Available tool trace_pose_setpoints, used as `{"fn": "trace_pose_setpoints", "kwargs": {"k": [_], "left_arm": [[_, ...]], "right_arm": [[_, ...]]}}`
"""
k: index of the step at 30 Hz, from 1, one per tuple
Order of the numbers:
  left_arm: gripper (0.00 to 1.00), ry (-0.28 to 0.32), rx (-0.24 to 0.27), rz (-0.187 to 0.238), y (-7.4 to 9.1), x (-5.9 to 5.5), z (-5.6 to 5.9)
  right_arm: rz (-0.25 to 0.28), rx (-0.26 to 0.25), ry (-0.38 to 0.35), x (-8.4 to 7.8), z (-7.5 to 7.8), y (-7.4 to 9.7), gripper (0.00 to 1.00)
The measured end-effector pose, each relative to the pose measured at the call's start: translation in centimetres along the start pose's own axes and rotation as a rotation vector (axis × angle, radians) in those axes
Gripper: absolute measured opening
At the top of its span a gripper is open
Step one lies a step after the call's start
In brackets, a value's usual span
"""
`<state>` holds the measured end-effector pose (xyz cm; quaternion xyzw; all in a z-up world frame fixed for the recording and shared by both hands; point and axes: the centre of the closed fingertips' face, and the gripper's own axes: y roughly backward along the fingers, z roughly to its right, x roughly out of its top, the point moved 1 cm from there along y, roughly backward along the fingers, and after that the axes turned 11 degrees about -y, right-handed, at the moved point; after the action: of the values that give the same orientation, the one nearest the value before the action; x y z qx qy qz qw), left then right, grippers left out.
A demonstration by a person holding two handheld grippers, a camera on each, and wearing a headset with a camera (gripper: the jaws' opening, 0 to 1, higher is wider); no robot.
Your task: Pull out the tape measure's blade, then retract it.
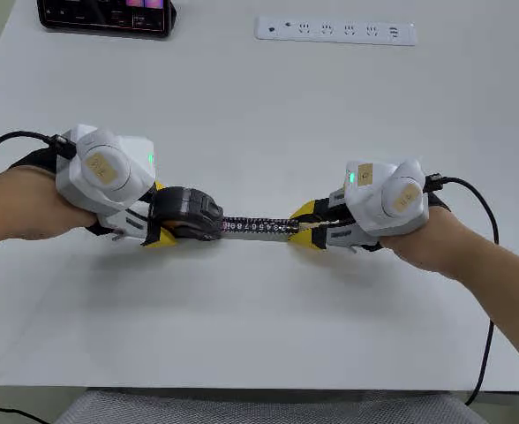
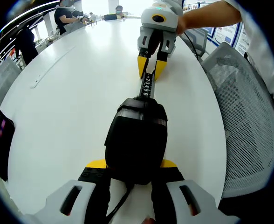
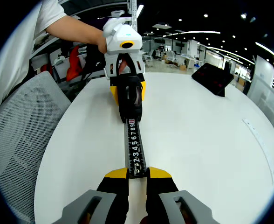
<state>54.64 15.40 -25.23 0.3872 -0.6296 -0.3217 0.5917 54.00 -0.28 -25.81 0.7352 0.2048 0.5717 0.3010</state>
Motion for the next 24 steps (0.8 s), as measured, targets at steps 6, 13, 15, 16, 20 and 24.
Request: {"fn": "trace_pose_setpoints", "kwargs": {"k": [6,13,15,16,20,24], "left_arm": [[0.28,-0.007,0.004,-0.006,-0.1,-0.2,0.1],[0.28,-0.014,0.003,-0.003,-0.1,-0.2,0.1],[0.28,-0.012,0.002,-0.003,-0.1,-0.2,0.1],[0.28,-0.013,0.001,-0.004,-0.1,-0.2,0.1],[0.28,-0.011,0.002,0.000,0.0,-0.2,0.1],[0.28,-0.011,0.002,-0.006,-0.1,-0.2,0.1]], "right_arm": [[-0.007,-0.005,0.003,-0.3,0.1,0.6,0.09],[-0.013,-0.009,0.004,-0.4,0.1,1.0,0.09],[-0.013,-0.011,0.008,-0.5,0.2,1.2,0.09],[-0.013,-0.012,0.007,-0.5,0.2,1.3,0.09],[-0.016,-0.016,0.007,-0.7,0.3,1.6,0.09],[-0.020,-0.019,0.006,-1.0,0.4,2.0,0.09]]}}
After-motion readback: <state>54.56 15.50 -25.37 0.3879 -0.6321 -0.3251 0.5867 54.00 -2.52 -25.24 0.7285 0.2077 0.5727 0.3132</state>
